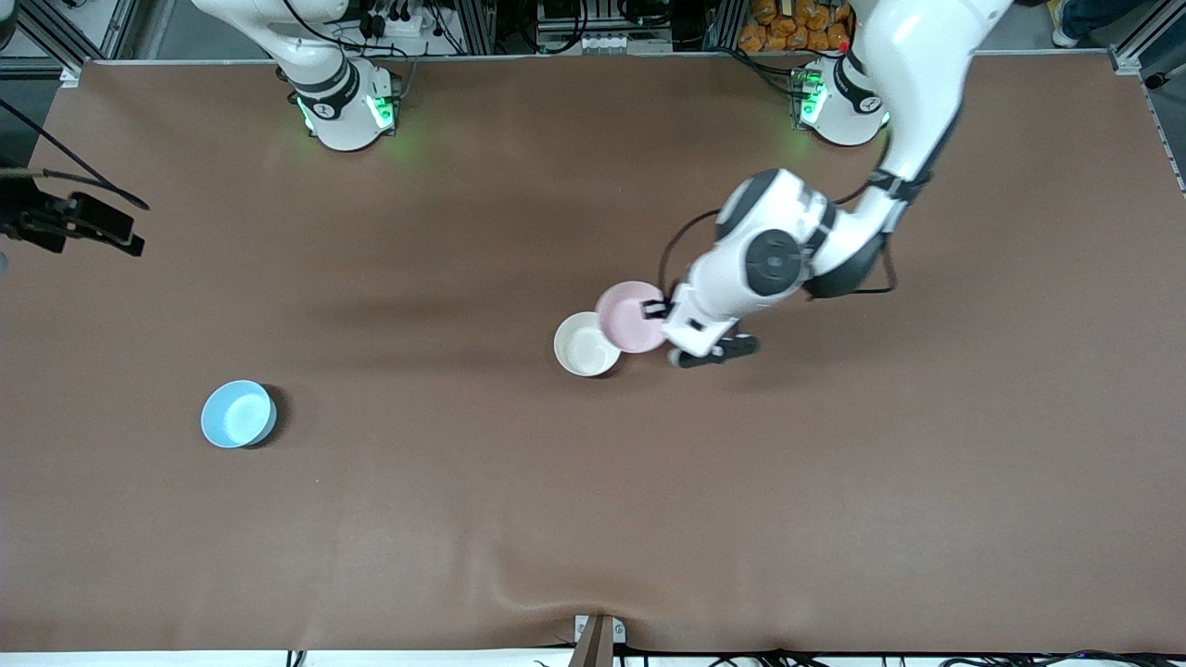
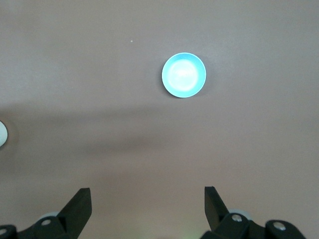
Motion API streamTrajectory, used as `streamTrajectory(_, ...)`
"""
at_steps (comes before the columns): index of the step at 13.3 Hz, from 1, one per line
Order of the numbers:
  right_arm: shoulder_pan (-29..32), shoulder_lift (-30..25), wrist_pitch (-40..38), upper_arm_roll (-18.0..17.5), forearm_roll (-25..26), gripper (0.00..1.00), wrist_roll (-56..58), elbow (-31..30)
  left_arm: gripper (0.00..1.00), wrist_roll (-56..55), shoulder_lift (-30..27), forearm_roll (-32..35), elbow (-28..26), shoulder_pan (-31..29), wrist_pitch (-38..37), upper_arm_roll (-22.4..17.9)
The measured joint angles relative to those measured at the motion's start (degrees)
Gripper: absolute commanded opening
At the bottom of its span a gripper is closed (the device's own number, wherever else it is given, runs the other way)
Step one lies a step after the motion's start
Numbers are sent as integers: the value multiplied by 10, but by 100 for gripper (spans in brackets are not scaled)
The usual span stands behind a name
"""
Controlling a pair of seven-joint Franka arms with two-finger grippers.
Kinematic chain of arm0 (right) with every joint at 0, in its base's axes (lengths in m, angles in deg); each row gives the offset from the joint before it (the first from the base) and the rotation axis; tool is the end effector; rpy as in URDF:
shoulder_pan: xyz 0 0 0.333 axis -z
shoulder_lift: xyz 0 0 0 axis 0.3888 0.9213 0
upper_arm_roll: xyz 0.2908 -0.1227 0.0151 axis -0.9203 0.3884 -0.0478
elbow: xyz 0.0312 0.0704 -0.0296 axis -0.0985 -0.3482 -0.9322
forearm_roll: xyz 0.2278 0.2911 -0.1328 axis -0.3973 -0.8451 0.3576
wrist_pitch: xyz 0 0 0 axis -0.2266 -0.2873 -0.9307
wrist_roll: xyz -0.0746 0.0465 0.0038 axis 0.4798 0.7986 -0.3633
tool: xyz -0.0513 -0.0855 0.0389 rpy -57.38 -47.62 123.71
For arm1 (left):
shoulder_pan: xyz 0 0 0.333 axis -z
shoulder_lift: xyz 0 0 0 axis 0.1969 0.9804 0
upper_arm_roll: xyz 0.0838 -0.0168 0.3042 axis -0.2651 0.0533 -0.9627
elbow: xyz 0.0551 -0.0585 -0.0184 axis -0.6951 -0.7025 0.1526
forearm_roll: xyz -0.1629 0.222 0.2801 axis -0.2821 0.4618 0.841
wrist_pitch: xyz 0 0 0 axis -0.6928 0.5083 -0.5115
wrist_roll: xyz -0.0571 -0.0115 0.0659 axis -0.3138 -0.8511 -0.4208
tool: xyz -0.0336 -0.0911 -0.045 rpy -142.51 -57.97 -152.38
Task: Stack pink and blue bowls on white bowl
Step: 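Carry the pink bowl with the left gripper over the white bowl, then lower the pink bowl into the white bowl while the right gripper reaches out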
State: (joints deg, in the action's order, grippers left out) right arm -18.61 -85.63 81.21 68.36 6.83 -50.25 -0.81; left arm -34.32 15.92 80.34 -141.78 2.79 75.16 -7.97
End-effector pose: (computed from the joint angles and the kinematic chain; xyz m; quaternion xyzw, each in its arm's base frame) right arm 0.5553 -0.0331 0.6066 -0.9985 0.0357 0.0401 0.0127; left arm 0.5266 -0.4123 0.3039 0.9778 0.1250 -0.1278 0.1091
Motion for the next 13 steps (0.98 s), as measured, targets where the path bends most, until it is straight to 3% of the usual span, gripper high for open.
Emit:
streamTrajectory(6, 7, 48, 3, 0, 1, 100, 1, 5, 0, -22, 84, 0, 50, 53, 74, -22)
streamTrajectory(13, 58, 149, 31, 2, 1, 100, 2, 22, 0, -22, 96, 0, 53, 55, 77, -22)
